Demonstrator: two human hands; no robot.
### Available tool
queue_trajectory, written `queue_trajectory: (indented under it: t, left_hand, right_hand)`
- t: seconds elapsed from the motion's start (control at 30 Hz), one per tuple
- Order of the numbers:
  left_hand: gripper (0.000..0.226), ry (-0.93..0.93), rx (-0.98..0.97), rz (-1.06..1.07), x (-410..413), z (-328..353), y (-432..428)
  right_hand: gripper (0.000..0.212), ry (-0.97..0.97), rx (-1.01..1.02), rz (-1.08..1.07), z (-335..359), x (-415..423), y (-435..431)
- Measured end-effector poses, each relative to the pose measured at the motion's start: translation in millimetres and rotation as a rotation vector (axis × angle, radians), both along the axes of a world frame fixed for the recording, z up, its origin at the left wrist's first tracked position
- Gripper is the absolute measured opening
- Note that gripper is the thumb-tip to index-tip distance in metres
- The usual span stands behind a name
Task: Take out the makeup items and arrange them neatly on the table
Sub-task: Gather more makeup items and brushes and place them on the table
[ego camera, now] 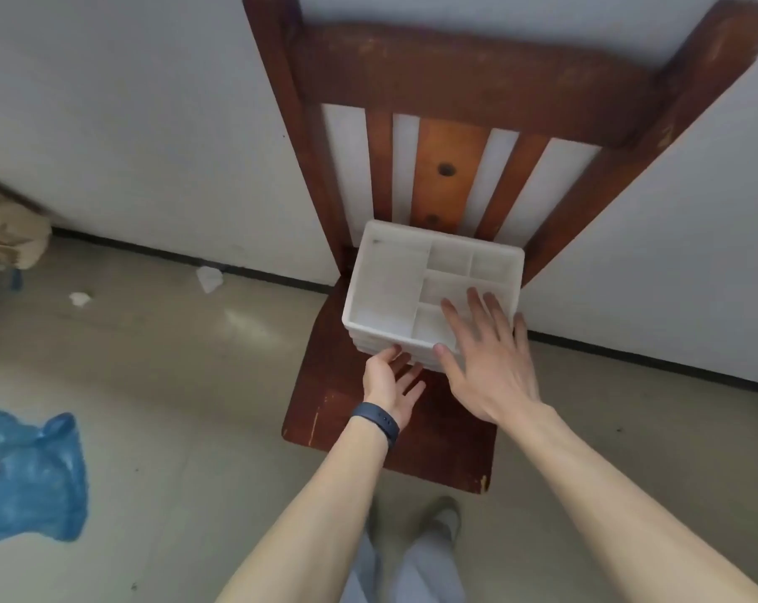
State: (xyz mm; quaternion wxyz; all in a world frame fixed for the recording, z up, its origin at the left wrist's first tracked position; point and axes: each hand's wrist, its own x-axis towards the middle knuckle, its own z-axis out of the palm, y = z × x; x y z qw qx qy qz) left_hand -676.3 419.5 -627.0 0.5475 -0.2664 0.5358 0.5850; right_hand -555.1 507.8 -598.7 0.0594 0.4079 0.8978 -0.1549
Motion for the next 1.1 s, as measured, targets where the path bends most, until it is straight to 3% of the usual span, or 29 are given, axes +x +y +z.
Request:
queue_trajectory:
  t: [0.2,0.47,0.67,0.83,1.1]
  left_hand:
    - [0.029,-0.067,0.068,0.137,13,-12,6]
    - [0.041,-0.147,0.172,0.168,15,-10,0]
    - [0.057,0.009,0.085,0.042,23,-19,-13]
    - [0.046,0.134,-0.071,-0.045,39,-19,-34]
    - [0.034,0.162,-0.162,-0.155,39,-12,-65]
  right_hand:
    - [0.063,0.112,-0.013,0.003,-26,5,4]
    - [0.063,0.14,-0.085,0.027,-24,6,8]
    - [0.064,0.104,-0.121,0.053,-19,11,16]
    - [0.064,0.021,-0.024,0.057,-17,9,12]
    - [0.061,-0.008,0.087,0.008,-6,5,-8]
